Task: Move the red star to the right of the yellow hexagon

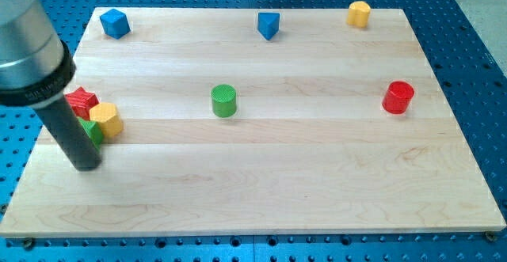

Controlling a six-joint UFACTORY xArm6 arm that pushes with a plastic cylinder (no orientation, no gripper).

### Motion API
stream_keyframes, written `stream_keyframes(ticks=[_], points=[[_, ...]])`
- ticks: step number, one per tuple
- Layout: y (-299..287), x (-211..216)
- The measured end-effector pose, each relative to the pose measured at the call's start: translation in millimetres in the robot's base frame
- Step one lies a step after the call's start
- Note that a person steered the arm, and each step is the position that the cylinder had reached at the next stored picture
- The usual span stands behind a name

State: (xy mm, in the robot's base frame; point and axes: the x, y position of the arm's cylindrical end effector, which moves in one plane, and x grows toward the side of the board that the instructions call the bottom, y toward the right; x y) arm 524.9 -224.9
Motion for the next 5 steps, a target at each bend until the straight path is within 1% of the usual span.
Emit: stream_keyframes(ticks=[1, 2, 3, 5], points=[[-7, -31], [-21, -20], [-78, -18], [-60, -108]])
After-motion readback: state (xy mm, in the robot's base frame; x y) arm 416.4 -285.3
